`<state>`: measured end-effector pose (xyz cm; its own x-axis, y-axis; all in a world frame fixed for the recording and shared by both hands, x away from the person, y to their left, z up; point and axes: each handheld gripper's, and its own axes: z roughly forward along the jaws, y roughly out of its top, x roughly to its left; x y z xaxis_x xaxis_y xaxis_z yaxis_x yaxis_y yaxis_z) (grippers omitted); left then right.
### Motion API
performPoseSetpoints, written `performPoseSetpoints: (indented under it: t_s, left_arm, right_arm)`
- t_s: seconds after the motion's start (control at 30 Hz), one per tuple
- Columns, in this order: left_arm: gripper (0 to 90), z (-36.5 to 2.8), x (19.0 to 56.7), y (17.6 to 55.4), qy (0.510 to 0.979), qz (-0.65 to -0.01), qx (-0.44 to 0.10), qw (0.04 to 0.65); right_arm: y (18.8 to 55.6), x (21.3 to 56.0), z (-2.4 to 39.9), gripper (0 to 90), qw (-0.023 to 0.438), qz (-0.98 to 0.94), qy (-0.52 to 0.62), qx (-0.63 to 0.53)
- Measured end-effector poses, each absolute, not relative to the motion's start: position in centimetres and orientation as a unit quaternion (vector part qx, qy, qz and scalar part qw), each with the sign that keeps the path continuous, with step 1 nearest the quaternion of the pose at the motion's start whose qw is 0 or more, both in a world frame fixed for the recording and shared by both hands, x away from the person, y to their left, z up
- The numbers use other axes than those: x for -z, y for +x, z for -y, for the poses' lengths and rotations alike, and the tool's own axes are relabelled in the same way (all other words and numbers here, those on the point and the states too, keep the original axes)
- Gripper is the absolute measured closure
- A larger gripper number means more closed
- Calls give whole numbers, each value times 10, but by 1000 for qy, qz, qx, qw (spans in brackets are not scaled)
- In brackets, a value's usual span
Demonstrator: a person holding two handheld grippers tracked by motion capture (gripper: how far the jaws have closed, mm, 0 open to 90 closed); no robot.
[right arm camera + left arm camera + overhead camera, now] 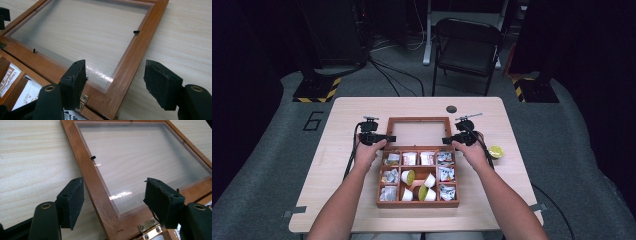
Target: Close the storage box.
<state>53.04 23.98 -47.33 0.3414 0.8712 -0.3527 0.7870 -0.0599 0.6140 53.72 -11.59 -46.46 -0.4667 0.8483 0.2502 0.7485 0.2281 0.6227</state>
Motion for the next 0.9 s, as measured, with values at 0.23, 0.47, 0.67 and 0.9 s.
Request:
performPoseSetpoints:
  t_s: [0.23,0.47,0.67,0.9]
  left_arm:
    - [316,-238,478,532,724,-574,-45,380]
    - [314,-235,479,532,725,-572,-46,381]
    - [313,-237,481,534,723,-575,-34,382]
    - [297,-236,486,535,727,-576,-32,373]
  right_arm:
    - [540,468,114,336,61,-779,516,-351]
    - [542,473,112,336,54,-781,519,-343]
    - [543,476,109,323,54,-783,517,-341]
    - [545,479,110,312,49,-782,520,-340]
